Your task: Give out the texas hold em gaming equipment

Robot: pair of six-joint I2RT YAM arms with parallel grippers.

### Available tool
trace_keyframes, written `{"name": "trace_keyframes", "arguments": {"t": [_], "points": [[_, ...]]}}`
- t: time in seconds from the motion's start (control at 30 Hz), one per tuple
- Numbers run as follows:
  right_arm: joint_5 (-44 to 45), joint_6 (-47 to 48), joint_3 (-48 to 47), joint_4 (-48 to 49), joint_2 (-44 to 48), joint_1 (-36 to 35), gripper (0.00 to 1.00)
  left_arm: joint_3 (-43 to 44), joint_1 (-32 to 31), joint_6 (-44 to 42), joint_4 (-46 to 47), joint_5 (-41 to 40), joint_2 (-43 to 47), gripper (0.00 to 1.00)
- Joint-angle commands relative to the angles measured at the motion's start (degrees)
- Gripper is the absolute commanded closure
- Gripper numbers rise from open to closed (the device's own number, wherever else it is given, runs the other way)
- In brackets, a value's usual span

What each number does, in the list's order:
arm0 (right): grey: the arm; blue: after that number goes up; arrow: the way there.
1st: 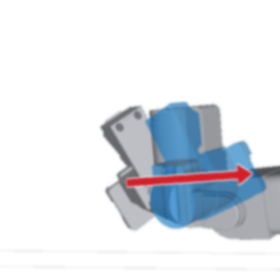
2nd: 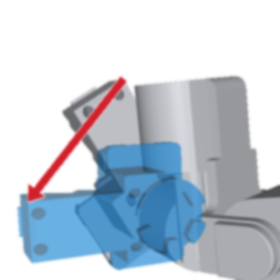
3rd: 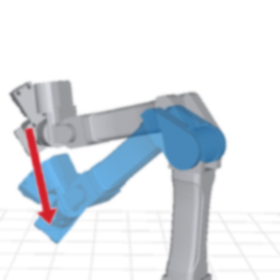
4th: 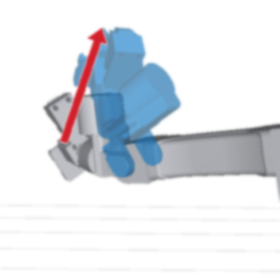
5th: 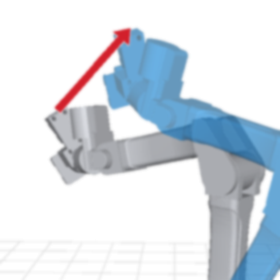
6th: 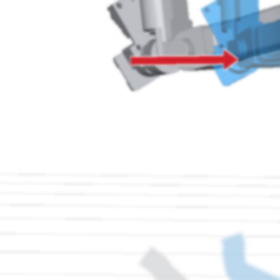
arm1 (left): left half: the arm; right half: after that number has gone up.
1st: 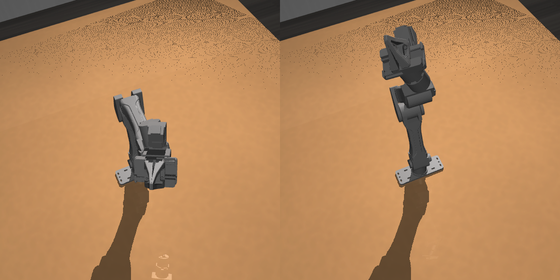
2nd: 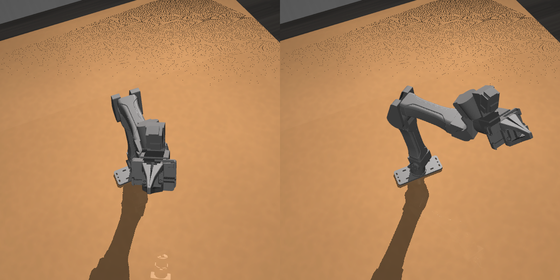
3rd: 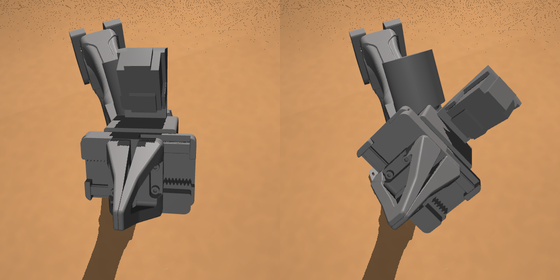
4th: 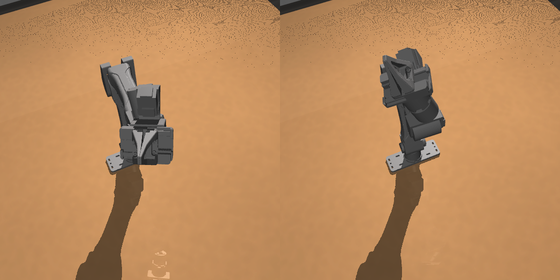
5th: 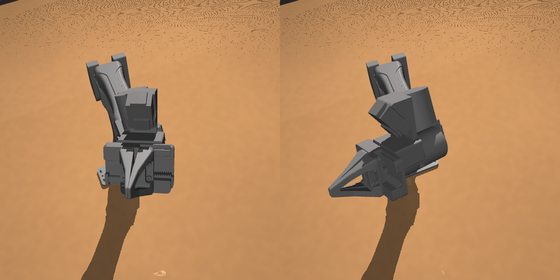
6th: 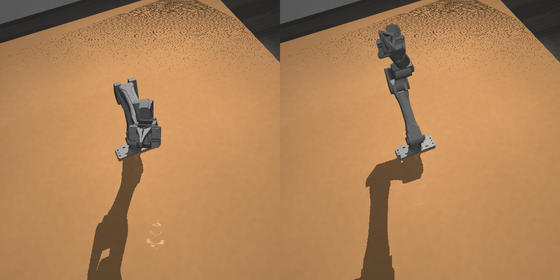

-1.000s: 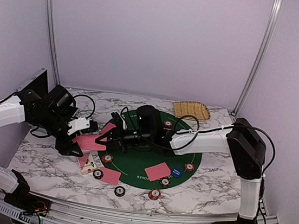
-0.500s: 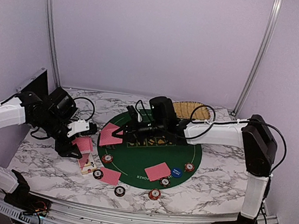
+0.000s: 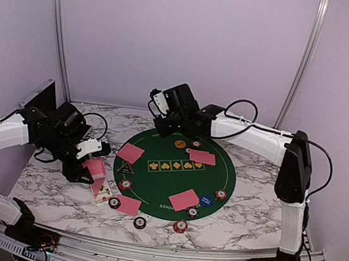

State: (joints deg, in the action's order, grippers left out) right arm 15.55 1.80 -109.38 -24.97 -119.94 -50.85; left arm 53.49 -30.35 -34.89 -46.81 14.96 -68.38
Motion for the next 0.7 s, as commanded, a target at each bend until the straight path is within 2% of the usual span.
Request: {"name": "trace_keyframes", "arguments": {"t": [0.0, 0.27, 0.67], "points": [[22.9, 23.6, 4.3, 6.6, -5.5, -3.1, 1.0, -0.3, 0.4, 0.4, -0.7, 1.3, 1.5, 1.0], [24.4, 32.0, 7.6, 14.5, -9.3, -4.1, 1.0, -0.3, 0.5, 0.2, -0.7, 1.6, 1.9, 1.0], [17.6, 28.6, 14.2, 13.2, -11.6, -5.9, 1.0, 0.8, 0.5, -0.1, -0.8, 2.2, 1.1, 1.0]]}}
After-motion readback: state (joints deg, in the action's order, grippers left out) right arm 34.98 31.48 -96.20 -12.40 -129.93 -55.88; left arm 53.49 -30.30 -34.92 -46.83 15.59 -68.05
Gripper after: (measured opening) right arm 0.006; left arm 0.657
